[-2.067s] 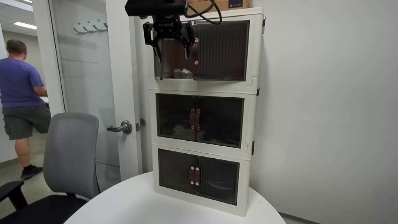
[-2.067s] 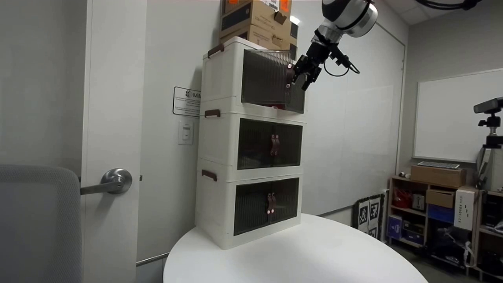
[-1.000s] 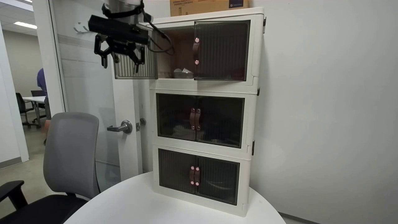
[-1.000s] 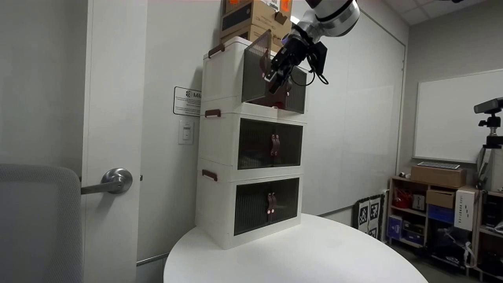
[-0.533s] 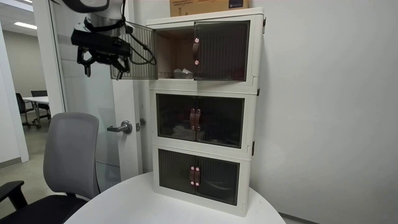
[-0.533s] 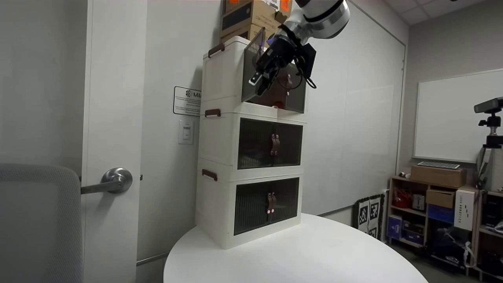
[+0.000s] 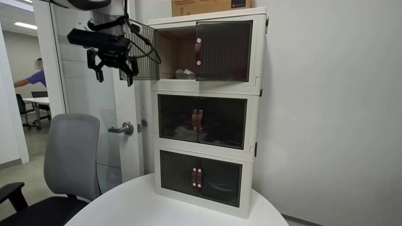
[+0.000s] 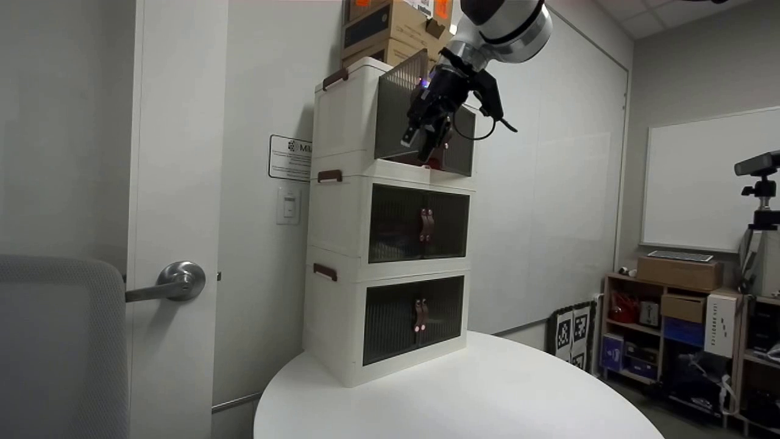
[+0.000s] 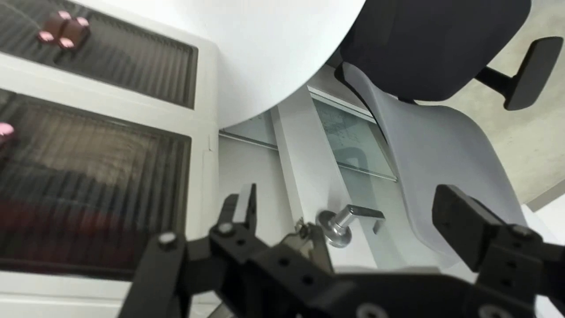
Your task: Open the left and right door of the first cabinet
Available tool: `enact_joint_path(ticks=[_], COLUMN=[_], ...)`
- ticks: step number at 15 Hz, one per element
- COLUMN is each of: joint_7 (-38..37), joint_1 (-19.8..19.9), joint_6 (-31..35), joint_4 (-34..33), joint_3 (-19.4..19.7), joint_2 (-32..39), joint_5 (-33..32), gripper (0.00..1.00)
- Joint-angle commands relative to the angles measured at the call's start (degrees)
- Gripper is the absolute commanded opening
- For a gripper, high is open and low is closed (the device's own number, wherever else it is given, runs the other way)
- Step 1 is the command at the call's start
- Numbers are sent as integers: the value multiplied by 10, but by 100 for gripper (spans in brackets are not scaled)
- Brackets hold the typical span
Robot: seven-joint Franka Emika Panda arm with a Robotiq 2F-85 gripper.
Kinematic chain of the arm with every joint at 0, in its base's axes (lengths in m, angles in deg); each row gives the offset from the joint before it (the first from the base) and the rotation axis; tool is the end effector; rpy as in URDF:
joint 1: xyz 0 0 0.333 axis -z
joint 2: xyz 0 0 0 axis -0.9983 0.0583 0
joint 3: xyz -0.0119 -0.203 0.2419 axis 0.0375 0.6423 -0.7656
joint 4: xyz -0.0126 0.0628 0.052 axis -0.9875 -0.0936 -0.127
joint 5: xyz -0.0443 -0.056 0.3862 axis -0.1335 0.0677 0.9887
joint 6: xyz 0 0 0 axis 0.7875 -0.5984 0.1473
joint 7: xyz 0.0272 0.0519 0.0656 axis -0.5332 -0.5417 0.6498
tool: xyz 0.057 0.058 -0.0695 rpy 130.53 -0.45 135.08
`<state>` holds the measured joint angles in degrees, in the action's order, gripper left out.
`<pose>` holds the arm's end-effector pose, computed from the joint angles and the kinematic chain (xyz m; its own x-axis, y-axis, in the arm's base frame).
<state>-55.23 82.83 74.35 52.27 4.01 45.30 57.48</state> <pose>0.6099 0.1294 0.5758 0.8169 0.4110 0.4046 0.4931 -0.8616 -0.1203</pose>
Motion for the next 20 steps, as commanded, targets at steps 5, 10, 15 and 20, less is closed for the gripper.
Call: enact_joint_path(ticks=[5, 10, 15, 20], joint_7=[-130, -177, -252, -299], joint_1=[16, 31, 56, 82], joint_6=[-166, -190, -126, -47], joint_4=[33, 48, 62, 40], joint_3=[37, 58, 84, 101], joint_2=[-46, -68, -121, -131], joint_5=[-37, -60, -98, -154], gripper=[100, 100, 100, 100])
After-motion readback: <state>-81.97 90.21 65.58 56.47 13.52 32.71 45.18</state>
